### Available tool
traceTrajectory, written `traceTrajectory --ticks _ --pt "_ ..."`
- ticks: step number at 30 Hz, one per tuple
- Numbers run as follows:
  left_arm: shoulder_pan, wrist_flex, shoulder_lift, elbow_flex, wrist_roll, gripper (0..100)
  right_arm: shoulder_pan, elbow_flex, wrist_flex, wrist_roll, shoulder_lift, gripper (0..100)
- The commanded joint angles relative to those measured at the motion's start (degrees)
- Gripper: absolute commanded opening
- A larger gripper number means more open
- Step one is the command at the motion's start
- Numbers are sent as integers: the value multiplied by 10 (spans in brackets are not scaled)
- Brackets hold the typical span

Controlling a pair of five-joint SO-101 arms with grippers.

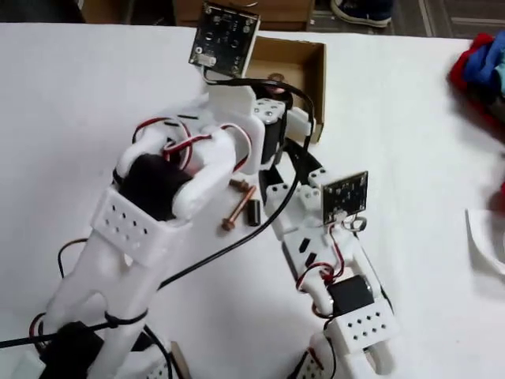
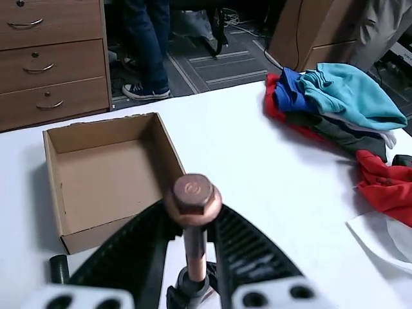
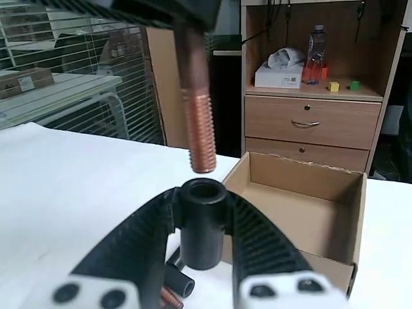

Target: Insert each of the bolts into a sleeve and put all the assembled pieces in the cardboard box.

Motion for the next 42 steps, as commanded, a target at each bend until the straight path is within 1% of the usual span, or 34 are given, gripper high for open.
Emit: traceTrajectory --ticks 1,4,7,9,22,35,42 --pt "4 -15 -1 -22 0 26 13 -6 -15 -5 -17 20" --pt "4 -18 -1 -8 -1 26 24 -16 -15 2 -17 20" --pt "4 -18 -1 18 1 26 28 -25 -15 39 -17 20" --pt "5 -24 -1 35 1 26 28 -25 -14 46 -17 20" --pt "5 -78 -2 48 -1 26 23 -24 -10 49 -16 20" --pt "11 -73 -1 55 -3 26 6 -22 -9 51 -15 20" --pt "7 -71 -2 127 -4 26 8 -22 -9 51 -16 20"
